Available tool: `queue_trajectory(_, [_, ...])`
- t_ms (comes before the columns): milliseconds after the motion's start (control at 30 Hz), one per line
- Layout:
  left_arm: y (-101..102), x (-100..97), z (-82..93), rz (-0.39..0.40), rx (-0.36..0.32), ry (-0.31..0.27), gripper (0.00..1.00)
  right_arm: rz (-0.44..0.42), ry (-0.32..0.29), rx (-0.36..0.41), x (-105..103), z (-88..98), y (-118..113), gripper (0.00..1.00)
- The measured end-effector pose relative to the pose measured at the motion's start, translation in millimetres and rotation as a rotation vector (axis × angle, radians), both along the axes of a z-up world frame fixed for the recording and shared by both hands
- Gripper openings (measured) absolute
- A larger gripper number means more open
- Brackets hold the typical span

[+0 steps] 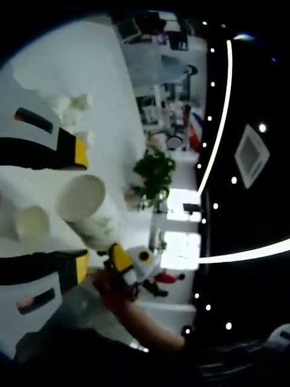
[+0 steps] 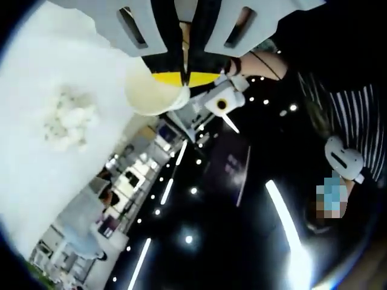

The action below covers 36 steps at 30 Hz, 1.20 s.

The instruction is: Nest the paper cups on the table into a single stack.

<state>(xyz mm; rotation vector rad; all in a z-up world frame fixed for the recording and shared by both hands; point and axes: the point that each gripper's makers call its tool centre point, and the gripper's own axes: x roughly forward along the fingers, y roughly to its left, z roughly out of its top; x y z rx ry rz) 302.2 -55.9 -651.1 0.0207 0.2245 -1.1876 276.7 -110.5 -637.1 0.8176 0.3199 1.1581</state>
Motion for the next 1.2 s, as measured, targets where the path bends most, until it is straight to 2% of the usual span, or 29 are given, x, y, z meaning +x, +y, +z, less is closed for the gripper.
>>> queue_trajectory(467, [17.6,8.4,-5.4,0.098,0.02,-0.026,0.63,-0.011,0.009,-0.047,6.0,-6.2,-1.8,0.0])
queue_trajectory(833, [34.2,9.2,-15.2,0.169,0.04,-0.011,0.73,-0.019,0.008,-0.086,9.4,-9.4,-8.6,0.0])
queue_trajectory(967, [38.7,9.6,-16.4,0.185,0.045,-0.012,0.74,-0.021,0.006,-0.1,9.3,-9.2,-10.1,0.0])
queue_trajectory(1200, [46.9,12.9,-22.3,0.225,0.071,-0.021,0.82,-0.016,-0.004,-0.143,11.2,-10.4,-13.0,0.0])
